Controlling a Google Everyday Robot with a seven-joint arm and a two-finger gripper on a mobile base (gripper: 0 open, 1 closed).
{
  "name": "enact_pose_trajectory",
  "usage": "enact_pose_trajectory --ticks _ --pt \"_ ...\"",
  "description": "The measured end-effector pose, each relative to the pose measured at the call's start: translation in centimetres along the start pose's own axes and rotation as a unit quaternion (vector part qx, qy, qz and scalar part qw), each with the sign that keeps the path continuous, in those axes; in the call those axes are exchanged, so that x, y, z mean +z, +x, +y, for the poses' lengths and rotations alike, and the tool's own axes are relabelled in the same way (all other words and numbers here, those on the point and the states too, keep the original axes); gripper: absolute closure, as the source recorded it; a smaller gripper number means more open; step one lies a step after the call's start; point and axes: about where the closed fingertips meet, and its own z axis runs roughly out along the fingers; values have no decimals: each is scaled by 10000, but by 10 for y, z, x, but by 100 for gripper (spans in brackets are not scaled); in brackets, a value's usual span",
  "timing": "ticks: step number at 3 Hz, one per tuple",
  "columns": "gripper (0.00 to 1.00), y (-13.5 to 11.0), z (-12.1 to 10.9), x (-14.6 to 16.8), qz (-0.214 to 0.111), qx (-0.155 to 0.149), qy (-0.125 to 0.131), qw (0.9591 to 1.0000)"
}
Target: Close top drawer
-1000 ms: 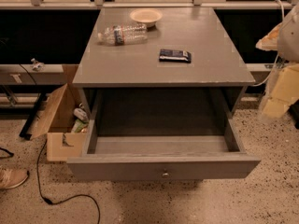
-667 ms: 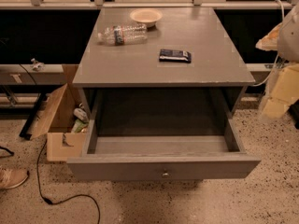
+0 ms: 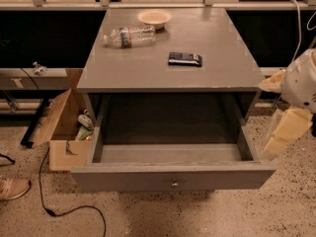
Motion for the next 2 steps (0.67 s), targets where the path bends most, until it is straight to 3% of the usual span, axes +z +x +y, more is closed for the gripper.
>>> enact_pose_trajectory --ticks 1,2 --pt "19 16 16 36 -248 149 -301 9991" --pt "49 18 19 41 -272 174 -345 9989"
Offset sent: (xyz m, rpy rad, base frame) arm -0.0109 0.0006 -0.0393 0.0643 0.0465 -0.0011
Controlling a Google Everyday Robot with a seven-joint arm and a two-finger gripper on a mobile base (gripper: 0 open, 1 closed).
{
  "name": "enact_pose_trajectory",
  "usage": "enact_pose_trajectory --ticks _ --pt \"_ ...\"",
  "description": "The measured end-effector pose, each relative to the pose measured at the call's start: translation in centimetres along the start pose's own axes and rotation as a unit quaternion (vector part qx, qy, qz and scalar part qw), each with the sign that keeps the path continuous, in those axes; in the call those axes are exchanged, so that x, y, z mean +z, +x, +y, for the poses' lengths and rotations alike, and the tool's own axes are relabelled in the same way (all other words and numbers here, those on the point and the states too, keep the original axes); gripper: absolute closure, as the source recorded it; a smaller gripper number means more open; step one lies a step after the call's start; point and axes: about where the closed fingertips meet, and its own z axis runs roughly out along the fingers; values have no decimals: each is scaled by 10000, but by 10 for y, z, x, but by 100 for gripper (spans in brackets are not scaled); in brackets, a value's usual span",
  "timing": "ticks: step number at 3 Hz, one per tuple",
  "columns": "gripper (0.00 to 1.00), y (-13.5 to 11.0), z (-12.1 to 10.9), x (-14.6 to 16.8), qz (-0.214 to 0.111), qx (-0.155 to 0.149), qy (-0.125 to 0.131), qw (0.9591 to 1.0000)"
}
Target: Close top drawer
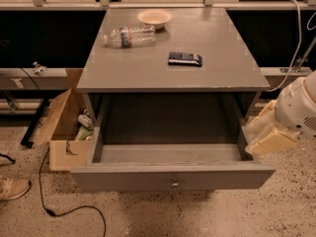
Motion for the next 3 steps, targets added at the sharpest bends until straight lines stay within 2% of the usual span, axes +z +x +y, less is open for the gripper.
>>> enact_pose_trajectory --ticks 1,2,3 --pt "73 0 0 0 0 0 0 10000" --pt "96 9 7 12 -3 44 -125 9999" --pt "100 39 17 47 -111 152 -334 9993"
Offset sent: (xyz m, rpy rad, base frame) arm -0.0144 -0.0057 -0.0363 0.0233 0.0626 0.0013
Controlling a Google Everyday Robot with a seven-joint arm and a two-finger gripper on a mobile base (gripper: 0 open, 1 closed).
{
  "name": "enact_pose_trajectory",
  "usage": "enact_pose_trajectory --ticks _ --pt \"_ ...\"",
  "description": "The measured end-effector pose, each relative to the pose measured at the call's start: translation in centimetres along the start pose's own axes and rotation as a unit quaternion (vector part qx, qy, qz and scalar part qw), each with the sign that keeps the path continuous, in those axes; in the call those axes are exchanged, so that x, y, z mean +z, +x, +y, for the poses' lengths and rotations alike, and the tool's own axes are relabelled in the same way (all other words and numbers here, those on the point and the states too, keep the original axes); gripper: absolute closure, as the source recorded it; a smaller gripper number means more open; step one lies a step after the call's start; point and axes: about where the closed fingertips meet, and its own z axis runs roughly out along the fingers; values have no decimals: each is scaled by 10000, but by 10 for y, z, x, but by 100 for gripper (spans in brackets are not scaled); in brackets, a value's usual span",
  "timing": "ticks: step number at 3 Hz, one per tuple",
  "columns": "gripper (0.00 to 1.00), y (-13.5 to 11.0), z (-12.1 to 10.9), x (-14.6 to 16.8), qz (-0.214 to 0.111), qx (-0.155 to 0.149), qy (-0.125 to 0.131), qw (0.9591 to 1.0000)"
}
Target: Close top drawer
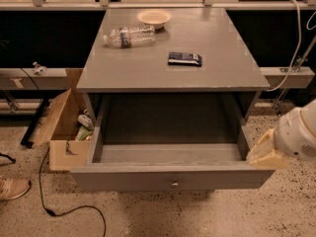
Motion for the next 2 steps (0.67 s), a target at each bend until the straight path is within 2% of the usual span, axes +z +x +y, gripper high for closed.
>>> enact_pose_trajectory --ticks 1,2 --pt "100 36 7 50 -202 79 -124 9997" --pt "100 54 5 96 -384 -9 -172 9991"
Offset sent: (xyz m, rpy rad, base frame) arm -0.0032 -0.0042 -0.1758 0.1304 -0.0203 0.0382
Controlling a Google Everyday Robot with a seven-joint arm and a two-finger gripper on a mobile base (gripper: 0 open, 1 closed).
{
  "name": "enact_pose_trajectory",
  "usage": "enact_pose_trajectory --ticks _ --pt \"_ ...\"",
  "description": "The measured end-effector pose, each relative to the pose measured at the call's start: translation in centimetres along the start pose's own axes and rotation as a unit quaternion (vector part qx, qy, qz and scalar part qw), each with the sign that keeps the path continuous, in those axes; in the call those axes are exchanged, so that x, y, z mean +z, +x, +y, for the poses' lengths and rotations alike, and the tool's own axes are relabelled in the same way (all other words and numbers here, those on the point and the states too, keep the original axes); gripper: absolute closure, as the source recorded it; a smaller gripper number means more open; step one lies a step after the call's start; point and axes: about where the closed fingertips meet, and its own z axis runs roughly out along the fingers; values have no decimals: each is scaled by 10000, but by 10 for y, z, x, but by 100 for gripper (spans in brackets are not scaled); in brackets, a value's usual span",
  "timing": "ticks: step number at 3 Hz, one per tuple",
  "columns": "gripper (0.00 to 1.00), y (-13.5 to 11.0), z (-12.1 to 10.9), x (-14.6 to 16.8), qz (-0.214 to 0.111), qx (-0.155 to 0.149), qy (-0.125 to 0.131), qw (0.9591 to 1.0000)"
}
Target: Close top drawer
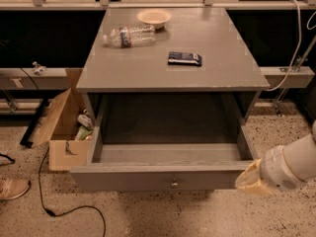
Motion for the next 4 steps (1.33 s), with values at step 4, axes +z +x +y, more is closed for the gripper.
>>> enact_pose_trajectory --ticks 4 --pt "100 -15 -51 79 -605 -516 682 9945"
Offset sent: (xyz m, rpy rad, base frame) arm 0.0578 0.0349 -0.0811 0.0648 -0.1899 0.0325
